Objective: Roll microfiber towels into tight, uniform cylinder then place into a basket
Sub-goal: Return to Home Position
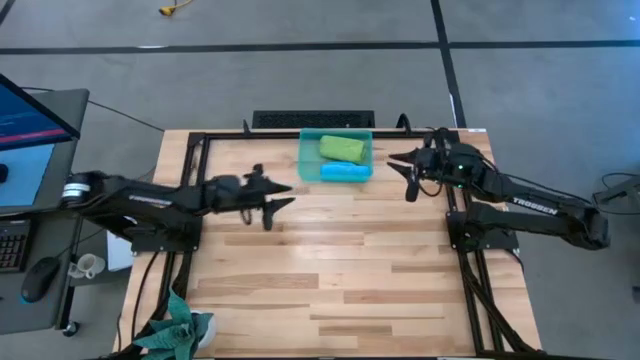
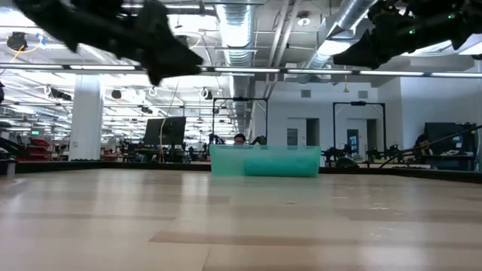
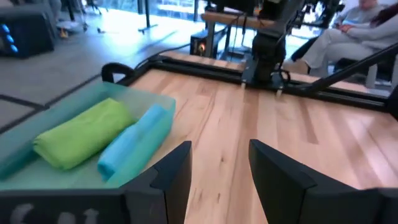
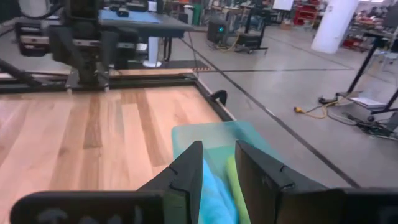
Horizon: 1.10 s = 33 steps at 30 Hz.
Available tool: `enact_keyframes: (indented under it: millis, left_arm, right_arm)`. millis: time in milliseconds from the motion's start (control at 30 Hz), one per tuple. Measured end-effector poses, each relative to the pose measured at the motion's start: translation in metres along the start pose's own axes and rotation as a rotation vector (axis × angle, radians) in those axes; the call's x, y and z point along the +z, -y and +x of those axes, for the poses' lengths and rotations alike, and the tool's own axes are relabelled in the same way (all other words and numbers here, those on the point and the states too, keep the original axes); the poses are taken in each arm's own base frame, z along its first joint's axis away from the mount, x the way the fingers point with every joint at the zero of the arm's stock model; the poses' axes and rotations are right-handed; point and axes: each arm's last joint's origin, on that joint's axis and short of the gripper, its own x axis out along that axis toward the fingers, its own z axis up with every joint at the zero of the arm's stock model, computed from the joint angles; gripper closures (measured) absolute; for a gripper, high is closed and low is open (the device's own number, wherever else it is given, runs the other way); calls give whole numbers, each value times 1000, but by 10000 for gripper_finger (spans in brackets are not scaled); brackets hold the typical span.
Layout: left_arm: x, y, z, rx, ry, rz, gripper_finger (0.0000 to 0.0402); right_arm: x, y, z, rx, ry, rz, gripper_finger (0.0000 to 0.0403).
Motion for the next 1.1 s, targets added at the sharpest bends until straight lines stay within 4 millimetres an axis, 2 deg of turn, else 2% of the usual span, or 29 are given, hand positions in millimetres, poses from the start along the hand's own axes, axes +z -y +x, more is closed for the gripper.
enact_keyframes:
  millis: [200, 333, 633, 700, 967, 1100]
  left_arm:
    - [-16, 12, -40, -51, 89, 49, 252]
    - [-29, 11, -60, -79, 183, 84, 252]
    - [-59, 0, -89, -133, 317, 43, 252]
    - [-60, 0, -92, -166, 339, 36, 252]
    - [-52, 1, -102, -254, 425, 45, 252]
    - [-48, 2, -110, -333, 473, 46, 252]
  right_arm:
    - [2, 5, -6, -38, 17, -7, 285]
    - [1, 6, -5, -45, 13, -42, 285]
    - [-1, 5, -5, -28, -5, -68, 285]
    - [-8, 4, -4, -26, -12, -63, 285]
    - [-57, -3, 1, -35, -49, 42, 285]
    - [-67, -6, -3, -37, -48, 103, 285]
